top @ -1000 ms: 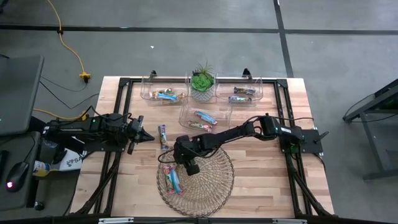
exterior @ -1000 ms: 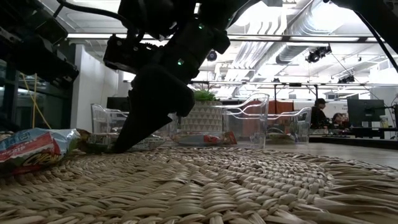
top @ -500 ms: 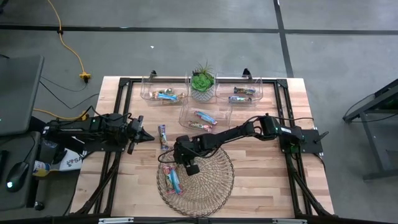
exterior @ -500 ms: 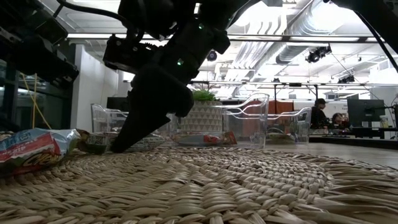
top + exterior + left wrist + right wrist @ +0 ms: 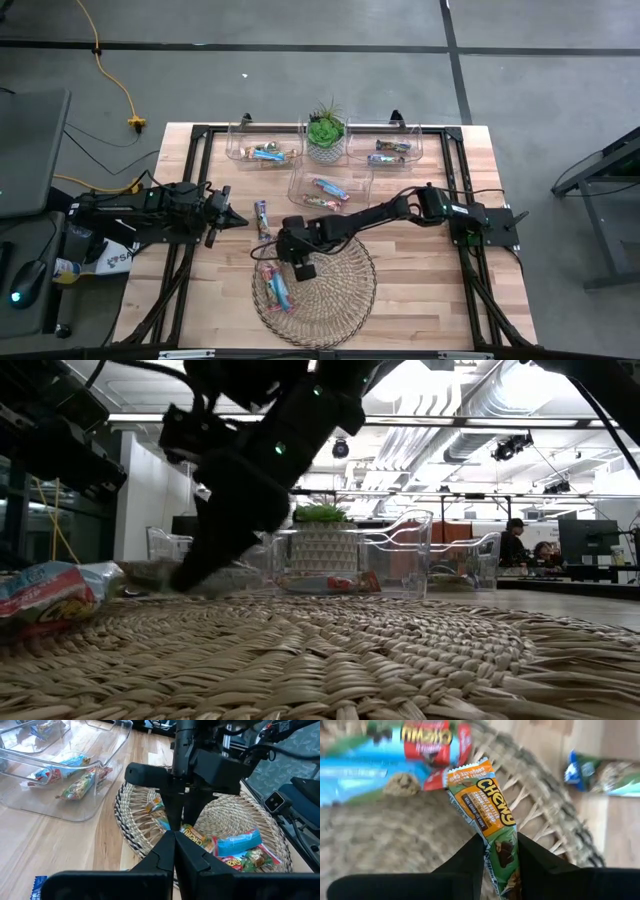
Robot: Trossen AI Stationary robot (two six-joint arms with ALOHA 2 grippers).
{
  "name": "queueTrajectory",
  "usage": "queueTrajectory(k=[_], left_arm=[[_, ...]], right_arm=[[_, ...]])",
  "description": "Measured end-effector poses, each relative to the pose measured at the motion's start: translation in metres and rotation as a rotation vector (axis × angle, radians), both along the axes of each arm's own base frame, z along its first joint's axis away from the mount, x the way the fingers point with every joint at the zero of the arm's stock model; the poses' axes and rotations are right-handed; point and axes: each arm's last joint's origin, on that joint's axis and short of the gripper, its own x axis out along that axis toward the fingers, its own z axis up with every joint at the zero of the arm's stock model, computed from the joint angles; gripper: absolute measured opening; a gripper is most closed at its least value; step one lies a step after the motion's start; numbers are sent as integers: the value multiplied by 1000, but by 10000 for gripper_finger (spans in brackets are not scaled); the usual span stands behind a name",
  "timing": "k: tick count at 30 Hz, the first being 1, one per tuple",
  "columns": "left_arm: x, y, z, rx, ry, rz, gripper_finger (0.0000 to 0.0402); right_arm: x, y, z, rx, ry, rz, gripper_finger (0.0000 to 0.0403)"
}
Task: Pick and place Granola Bars by type
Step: Put the yellow granola bar into the top left transparent bin
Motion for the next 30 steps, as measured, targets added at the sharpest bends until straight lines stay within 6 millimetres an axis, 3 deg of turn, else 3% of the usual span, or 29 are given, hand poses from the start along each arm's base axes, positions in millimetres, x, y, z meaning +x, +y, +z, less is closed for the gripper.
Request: queueTrajectory(k=[10, 18, 30], left_arm=[[0, 0, 0, 0, 0, 0, 1], [0, 0, 0, 0, 0, 0, 1], [0, 0, 0, 0, 0, 0, 1]], right_arm=[[10, -1, 30, 34, -50, -61, 84], [18, -3, 59, 164, -86, -144, 84], [24, 3, 92, 378, -130, -127, 84]])
